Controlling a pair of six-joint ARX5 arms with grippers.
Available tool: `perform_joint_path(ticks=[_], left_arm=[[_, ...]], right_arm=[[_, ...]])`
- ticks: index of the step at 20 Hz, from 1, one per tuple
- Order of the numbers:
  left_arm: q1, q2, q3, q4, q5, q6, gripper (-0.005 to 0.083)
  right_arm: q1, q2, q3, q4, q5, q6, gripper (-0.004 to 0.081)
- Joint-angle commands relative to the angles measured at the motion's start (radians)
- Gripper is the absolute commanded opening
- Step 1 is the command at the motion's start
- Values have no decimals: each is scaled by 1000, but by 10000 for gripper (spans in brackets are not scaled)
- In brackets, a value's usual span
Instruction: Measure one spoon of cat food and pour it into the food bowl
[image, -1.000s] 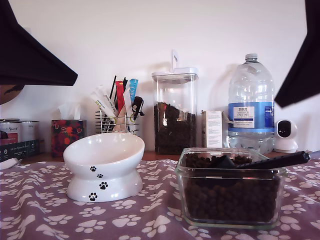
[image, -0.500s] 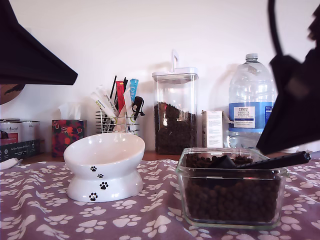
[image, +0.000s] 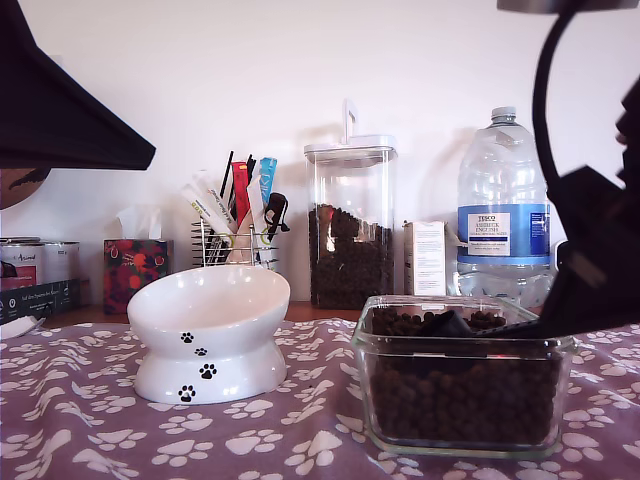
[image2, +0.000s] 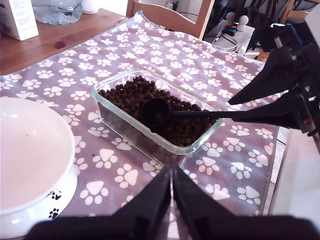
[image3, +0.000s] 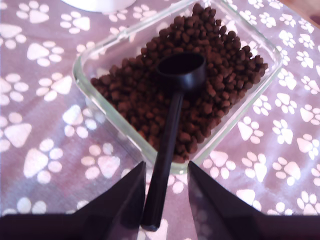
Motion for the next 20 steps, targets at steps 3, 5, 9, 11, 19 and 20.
perform_joint_path(ticks=[3, 5, 9, 11, 19, 20], left_arm=[[-2, 4, -2, 9, 0, 5, -19], [-2, 4, -2, 8, 0, 5, -19], [-2, 4, -2, 8, 0, 5, -19], [-2, 4, -2, 8, 0, 5, -19], [-2, 4, -2, 8, 0, 5, -19], [-2, 4, -2, 9, 0, 5, -19]], right_arm=[[-4, 3, -32, 31, 2, -4, 222], [-10, 3, -37, 29, -3, -10, 169], [-10, 3, -37, 33, -5, -20, 57], [-10, 3, -37, 38, -5, -21, 6], [-10, 2, -36, 60, 40, -21, -13], [-10, 2, -35, 60, 55, -21, -13]])
